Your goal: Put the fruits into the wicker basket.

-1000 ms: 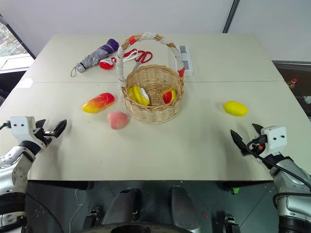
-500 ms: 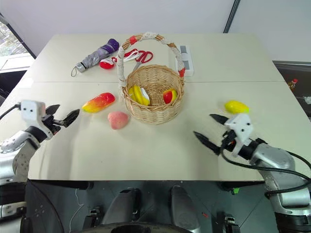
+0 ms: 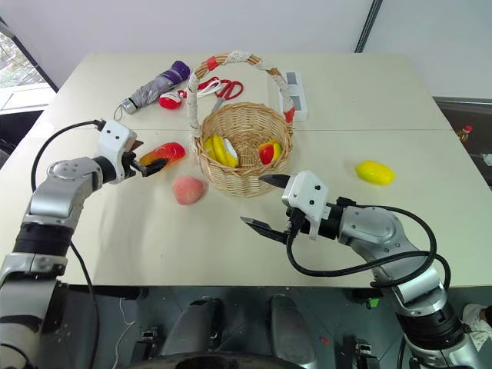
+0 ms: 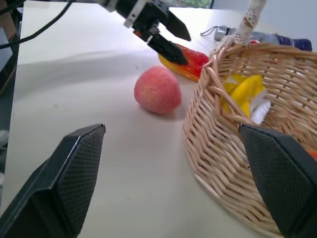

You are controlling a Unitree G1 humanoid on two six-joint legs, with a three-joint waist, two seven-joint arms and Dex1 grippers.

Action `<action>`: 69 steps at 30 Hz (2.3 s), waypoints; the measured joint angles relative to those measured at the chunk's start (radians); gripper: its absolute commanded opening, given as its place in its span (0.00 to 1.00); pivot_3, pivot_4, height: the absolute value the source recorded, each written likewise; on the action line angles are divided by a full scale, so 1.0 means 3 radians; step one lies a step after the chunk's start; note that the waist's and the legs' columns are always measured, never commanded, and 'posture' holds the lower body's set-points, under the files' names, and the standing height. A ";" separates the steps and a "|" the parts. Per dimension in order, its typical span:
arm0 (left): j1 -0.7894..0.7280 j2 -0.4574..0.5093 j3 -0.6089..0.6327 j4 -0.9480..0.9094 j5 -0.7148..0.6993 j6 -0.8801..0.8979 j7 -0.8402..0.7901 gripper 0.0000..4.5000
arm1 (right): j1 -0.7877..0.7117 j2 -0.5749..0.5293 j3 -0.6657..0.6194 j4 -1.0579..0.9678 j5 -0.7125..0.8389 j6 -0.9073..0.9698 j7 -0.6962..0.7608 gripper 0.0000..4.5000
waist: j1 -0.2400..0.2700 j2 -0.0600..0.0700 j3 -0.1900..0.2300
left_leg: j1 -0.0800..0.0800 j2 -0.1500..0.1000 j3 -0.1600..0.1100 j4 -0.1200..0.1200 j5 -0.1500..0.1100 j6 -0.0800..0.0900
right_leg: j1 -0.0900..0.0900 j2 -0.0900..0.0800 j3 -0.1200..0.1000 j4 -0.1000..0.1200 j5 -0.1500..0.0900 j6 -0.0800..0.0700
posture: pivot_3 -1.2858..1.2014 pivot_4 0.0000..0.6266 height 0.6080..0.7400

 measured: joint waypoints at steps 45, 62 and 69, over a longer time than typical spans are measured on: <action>-0.0224 -0.0355 -0.0128 -0.1723 -0.0837 0.0697 -0.0502 0.92 | -0.0365 0.0170 0.0162 0.0244 -0.0319 -0.0065 0.0003 1.00 | -0.0116 -0.0006 0.0004 | 0.0003 0.0005 0.0001 0.0005 -0.0001 0.0003 | -0.0015 0.0004 0.0020 0.0025 -0.0002 -0.0002 | 0.52 0.24 1.00; 0.1062 0.0517 0.0087 -0.2097 -0.0770 0.0783 -0.0724 0.96 | -0.0445 0.0229 0.0205 0.0280 -0.0320 -0.0075 0.0071 1.00 | -0.0006 -0.0007 0.0005 | 0.0001 0.0002 0.0000 0.0006 -0.0002 0.0003 | -0.0010 -0.0003 0.0017 0.0019 -0.0003 -0.0003 | 0.52 0.24 1.00; 0.0695 0.0241 -0.0332 -0.1637 -0.0423 0.0697 -0.0593 0.84 | -0.0446 0.0253 0.0245 0.0280 -0.0341 -0.0078 0.0047 1.00 | -0.0026 -0.0008 0.0005 | 0.0002 0.0002 0.0001 0.0005 -0.0002 0.0003 | -0.0013 0.0003 0.0016 0.0021 -0.0002 -0.0003 | 0.52 0.24 1.00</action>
